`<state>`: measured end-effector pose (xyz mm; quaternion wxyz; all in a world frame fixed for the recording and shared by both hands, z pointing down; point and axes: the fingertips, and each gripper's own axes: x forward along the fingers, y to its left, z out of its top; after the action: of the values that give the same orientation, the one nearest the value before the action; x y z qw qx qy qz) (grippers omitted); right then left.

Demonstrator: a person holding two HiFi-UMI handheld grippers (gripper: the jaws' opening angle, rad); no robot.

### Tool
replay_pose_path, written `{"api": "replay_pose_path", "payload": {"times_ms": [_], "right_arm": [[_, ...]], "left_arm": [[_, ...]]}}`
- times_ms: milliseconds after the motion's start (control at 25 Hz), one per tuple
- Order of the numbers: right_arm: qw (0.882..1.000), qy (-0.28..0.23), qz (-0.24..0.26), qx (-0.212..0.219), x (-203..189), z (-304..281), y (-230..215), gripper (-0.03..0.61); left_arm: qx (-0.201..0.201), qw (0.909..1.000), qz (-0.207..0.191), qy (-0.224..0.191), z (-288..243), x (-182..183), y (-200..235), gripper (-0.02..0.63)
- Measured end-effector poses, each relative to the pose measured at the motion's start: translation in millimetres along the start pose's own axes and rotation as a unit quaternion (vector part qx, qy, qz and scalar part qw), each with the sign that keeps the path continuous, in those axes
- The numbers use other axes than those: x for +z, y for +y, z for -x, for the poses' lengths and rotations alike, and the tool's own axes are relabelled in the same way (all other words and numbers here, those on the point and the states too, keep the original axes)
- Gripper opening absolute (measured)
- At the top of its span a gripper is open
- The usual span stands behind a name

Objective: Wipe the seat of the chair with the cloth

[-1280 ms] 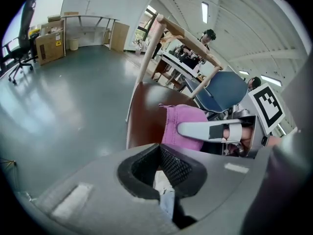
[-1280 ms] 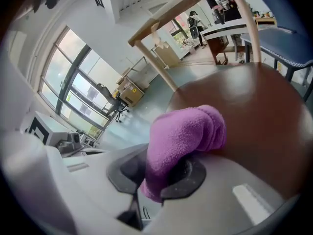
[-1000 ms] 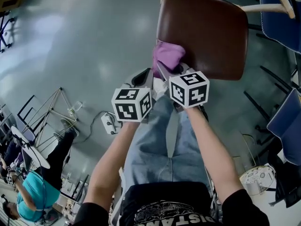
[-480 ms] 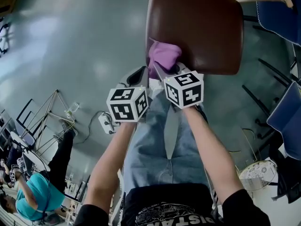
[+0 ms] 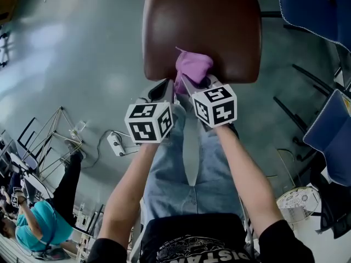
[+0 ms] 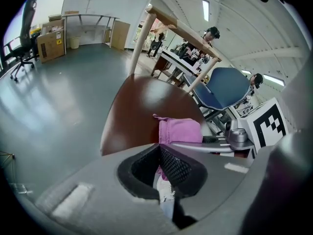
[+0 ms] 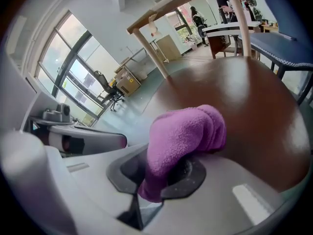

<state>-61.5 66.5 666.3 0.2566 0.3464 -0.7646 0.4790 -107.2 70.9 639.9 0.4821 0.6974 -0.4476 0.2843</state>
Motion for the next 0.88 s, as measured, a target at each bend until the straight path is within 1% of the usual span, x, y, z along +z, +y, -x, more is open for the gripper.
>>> {"api": "replay_pose_path", "payload": {"times_ms": [240, 480, 880], "right_arm": [[1.000, -0.002, -0.006, -0.005, -11.7, 31.2, -37.1, 0.061], [1.000, -0.001, -0.009, -0.012, -19.2, 56.4, -65.4, 0.061], [0.998, -0.012, -0.033, -0.044, -26.0, 107.1, -129.7, 0.061]], "left_arm": [[-0.002, 1.0000, -0.005, 0.002, -16.9, -6.4, -40.2, 0.002], [-0.014, 0.9998, -0.010, 0.009, -32.7, -8.7, -74.6, 0.002], [-0.034, 0.9987, -0.035, 0.017, -60.1, -6.6, -131.6, 0.002]]}}
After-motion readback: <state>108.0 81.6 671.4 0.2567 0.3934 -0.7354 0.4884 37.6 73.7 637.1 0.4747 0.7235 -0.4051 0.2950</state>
